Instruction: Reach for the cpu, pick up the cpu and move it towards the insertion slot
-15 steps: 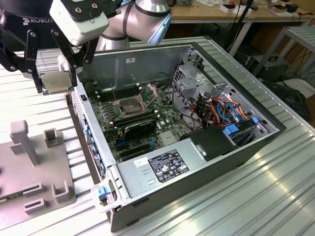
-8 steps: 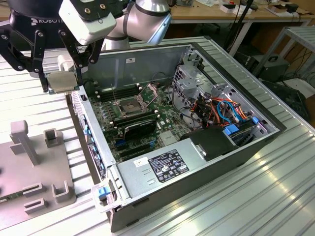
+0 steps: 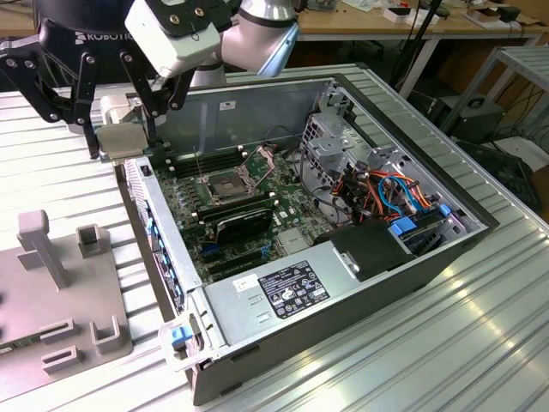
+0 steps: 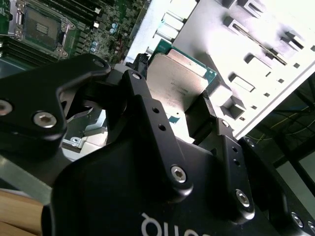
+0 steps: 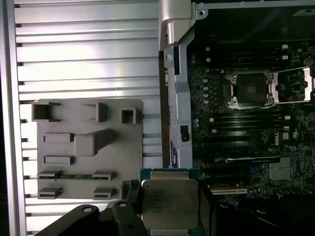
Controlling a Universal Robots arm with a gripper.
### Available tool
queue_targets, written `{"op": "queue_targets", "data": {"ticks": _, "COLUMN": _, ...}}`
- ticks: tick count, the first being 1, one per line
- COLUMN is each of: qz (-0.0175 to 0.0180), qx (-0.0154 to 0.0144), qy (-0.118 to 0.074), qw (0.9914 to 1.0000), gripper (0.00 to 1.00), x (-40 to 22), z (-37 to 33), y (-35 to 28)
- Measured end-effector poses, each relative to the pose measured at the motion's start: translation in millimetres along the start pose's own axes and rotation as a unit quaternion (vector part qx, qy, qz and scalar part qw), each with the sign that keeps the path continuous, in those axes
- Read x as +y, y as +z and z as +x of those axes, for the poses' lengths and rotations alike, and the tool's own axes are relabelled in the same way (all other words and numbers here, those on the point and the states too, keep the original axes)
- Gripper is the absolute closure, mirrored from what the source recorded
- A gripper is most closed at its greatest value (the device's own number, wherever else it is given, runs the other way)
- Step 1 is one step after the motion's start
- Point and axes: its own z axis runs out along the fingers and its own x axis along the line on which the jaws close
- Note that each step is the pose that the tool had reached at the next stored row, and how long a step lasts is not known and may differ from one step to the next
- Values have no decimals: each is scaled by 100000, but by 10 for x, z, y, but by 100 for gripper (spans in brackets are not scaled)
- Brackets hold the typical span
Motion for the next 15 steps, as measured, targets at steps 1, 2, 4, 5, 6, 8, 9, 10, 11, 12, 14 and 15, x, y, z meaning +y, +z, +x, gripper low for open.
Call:
{"op": "queue_targets", "data": {"ticks": 1, "qz": -3, "qx": -3, "qy": 3, "qw": 100000, "gripper": 45, "x": 0, "z": -9, "y": 1}}
{"op": "queue_targets", "data": {"ticks": 2, "qz": -2, "qx": -1, "qy": 5, "qw": 100000, "gripper": 45, "x": 1, "z": -18, "y": 2}}
{"op": "queue_targets", "data": {"ticks": 4, "qz": -1, "qx": 1, "qy": 2, "qw": 100000, "gripper": 45, "x": 2, "z": -41, "y": 3}}
{"op": "queue_targets", "data": {"ticks": 5, "qz": 1, "qx": 0, "qy": 2, "qw": 100000, "gripper": 45, "x": 2, "z": -49, "y": 4}}
{"op": "queue_targets", "data": {"ticks": 6, "qz": 0, "qx": -1, "qy": 1, "qw": 100000, "gripper": 45, "x": 3, "z": -65, "y": 7}}
{"op": "queue_targets", "data": {"ticks": 8, "qz": 19, "qx": -1, "qy": 1, "qw": 100000, "gripper": 45, "x": 4, "z": -96, "y": 9}}
{"op": "queue_targets", "data": {"ticks": 9, "qz": 22, "qx": -4, "qy": 0, "qw": 100000, "gripper": 45, "x": 4, "z": -116, "y": 12}}
{"op": "queue_targets", "data": {"ticks": 10, "qz": 28, "qx": -3, "qy": 0, "qw": 100000, "gripper": 45, "x": 5, "z": -125, "y": 13}}
{"op": "queue_targets", "data": {"ticks": 11, "qz": 32, "qx": -2, "qy": -1, "qw": 100000, "gripper": 45, "x": 5, "z": -132, "y": 14}}
{"op": "queue_targets", "data": {"ticks": 12, "qz": 44, "qx": -1, "qy": 0, "qw": 100000, "gripper": 45, "x": 5, "z": -147, "y": 15}}
{"op": "queue_targets", "data": {"ticks": 14, "qz": 54, "qx": -1, "qy": 2, "qw": 100000, "gripper": 45, "x": 6, "z": -163, "y": 17}}
{"op": "queue_targets", "data": {"ticks": 15, "qz": 60, "qx": -3, "qy": -1, "qw": 100000, "gripper": 45, "x": 6, "z": -171, "y": 17}}
